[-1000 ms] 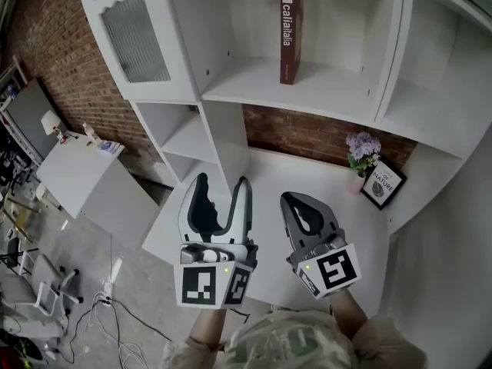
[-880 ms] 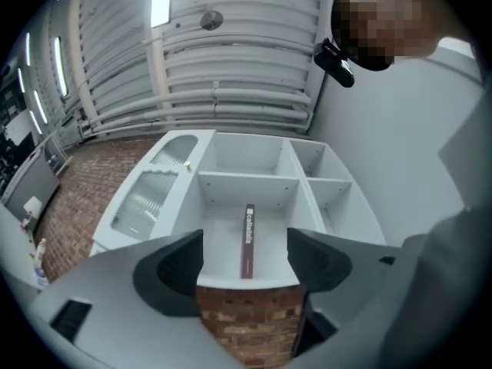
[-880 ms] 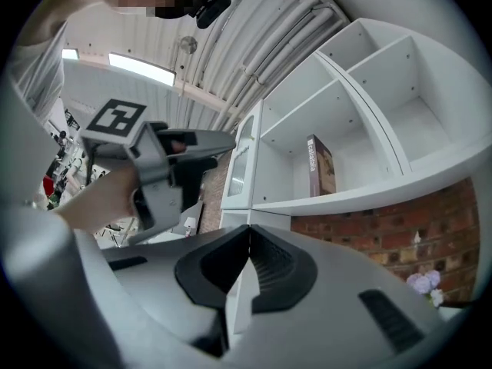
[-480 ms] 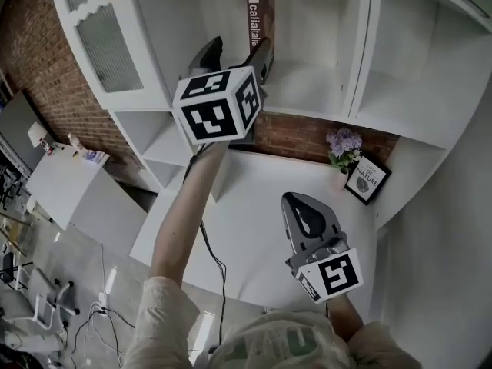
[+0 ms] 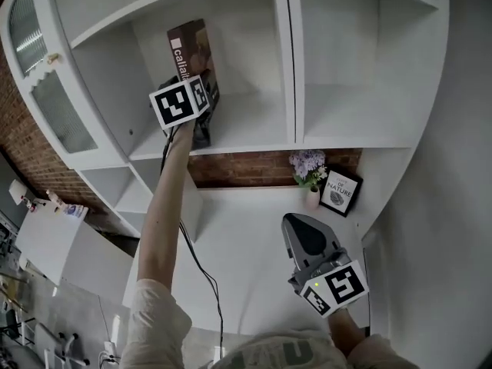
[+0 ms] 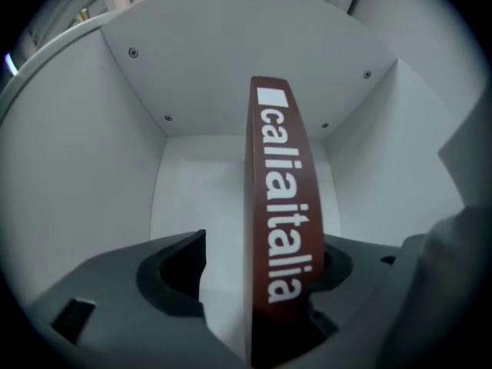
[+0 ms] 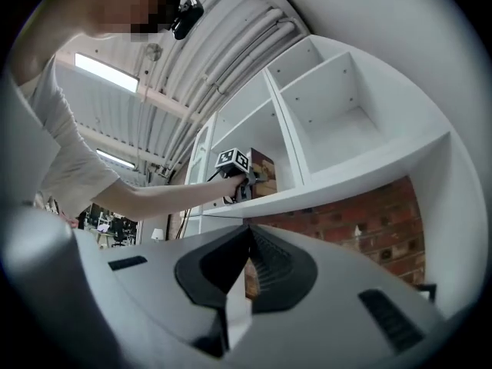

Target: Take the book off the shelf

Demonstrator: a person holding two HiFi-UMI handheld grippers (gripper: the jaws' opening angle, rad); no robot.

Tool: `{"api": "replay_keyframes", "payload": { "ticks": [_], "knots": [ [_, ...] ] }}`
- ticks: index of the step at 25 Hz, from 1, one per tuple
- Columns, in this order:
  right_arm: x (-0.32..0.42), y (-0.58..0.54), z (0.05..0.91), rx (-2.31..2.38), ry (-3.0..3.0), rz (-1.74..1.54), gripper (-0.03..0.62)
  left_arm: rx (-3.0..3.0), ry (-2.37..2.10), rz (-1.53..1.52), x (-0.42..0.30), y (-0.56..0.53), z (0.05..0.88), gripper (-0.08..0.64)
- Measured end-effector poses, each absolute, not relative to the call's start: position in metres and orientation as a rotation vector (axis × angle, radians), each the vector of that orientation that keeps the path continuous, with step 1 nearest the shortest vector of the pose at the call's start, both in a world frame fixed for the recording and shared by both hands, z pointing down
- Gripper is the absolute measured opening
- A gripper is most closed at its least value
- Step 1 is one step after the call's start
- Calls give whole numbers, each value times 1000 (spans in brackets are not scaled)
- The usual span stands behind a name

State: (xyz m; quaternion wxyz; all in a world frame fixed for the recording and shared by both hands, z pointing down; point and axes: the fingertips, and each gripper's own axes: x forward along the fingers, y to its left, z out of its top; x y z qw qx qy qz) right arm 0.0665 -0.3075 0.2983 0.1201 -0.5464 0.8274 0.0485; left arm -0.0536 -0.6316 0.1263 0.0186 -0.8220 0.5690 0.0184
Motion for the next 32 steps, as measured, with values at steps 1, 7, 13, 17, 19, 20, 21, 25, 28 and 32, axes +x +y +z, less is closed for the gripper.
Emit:
{"api": "replay_keyframes", "payload": {
  "ticks": [1, 7, 13, 17, 19, 20, 21, 25, 28, 32],
  "knots": [
    [71, -311, 301, -1608, 2410, 127, 15, -2542, 1766, 45, -53, -635, 125, 344],
    [74, -330, 315, -1613, 2411, 60, 15, -2534, 1715, 10, -41, -637, 123, 300],
    [69, -336, 320, -1614, 2425, 38, 15, -2494, 1823, 58, -52, -643, 124, 166],
    [70, -339, 322, -1626, 2425, 23, 15, -2494, 1821, 56, -51, -643, 123, 164],
    [69, -339, 323, -1630, 2427, 23, 15, -2493, 1822, 55, -53, -643, 123, 163],
    [70, -339, 323, -1632, 2428, 22, 15, -2493, 1823, 55, -53, -643, 123, 163],
    [70, -339, 324, -1634, 2427, 20, 15, -2496, 1824, 57, -53, -643, 123, 161],
    [70, -340, 324, -1634, 2422, 7, 15, -2505, 1832, 73, -53, -644, 123, 160],
    [66, -337, 321, -1610, 2420, -9, 15, -2493, 1833, 56, -52, -637, 124, 155],
    [59, -332, 305, -1575, 2424, 14, 15, -2499, 1814, 50, -48, -618, 124, 155]
  ]
}}
